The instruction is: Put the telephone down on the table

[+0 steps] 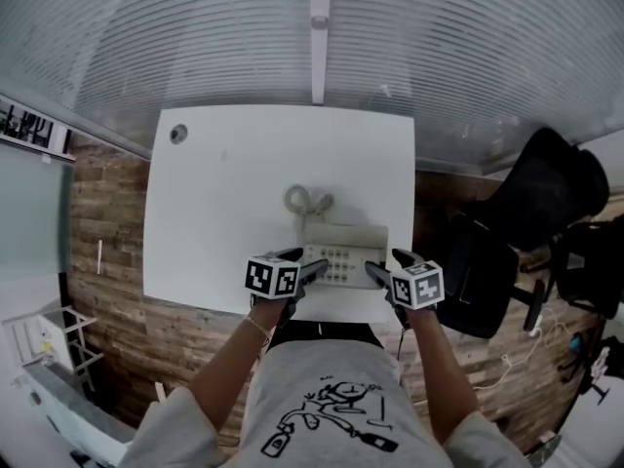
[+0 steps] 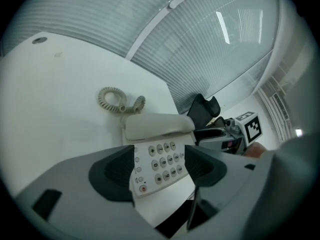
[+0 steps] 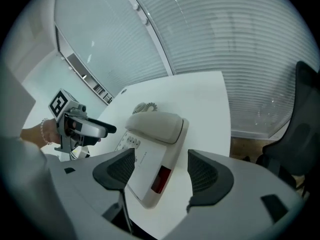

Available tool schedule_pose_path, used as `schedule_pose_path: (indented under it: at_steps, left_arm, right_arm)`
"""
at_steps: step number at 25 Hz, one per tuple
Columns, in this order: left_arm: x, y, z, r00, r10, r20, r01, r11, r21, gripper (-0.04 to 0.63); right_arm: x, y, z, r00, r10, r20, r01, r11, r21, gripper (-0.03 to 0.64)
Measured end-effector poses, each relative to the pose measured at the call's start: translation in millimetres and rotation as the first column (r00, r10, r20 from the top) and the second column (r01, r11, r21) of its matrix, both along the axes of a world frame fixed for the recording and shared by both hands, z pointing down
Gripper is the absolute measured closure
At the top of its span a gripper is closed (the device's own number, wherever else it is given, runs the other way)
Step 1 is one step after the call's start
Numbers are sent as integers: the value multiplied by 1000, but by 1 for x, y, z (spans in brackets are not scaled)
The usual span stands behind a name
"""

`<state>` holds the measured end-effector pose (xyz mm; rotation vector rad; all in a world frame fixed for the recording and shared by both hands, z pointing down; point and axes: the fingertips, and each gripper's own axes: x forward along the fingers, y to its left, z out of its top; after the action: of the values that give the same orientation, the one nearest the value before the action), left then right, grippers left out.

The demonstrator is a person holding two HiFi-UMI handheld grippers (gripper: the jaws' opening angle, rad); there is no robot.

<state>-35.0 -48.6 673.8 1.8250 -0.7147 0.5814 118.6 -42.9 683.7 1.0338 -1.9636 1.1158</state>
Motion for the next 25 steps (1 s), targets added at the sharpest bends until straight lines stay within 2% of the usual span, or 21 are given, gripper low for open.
schedule_pose_path:
  at_steps: [3,5,7,10,14,16,17,20,22,25]
  left_arm:
    - [3,-4,-25,1000,-11,-24,12,999,51,296]
    - [5,-8,-45,999,-19,-44,23,995,93,324]
    - [10,-10,-67,996,-18,-84,29,990,137,361]
    - [21,-10,-104,988,-3,-152,35,978,206,401]
    - [30,-10,-170,974,25,-226,54,939,339,516]
    - [33,-11,-206,964,48,-262,73,898,434,549]
    - [34,-11,-224,961,67,-269,78,867,493,566]
    - [37,-10,-267,965,121,-234,67,745,664,586]
    - [38,-6,-291,966,140,-218,68,675,735,592]
    - [36,-1,-323,962,155,-225,89,599,796,592]
  right_arm:
    - [1,-8,-30,999,-19,-35,22,994,107,276]
    - [-6,-13,-54,999,-36,-24,40,979,199,308]
    - [-16,-18,-82,998,-56,8,51,952,302,372]
    - [-30,-21,-121,996,-78,50,50,905,422,424]
    - [-51,-19,-177,986,-120,112,43,847,530,468]
    - [-60,-18,-205,981,-146,131,44,814,579,494]
    - [-64,-17,-218,978,-157,137,44,798,601,502]
    - [-73,-13,-257,972,-186,145,42,744,667,525]
    - [-79,-11,-283,967,-210,147,44,701,712,537]
    - [-90,-5,-321,959,-241,145,44,637,770,548]
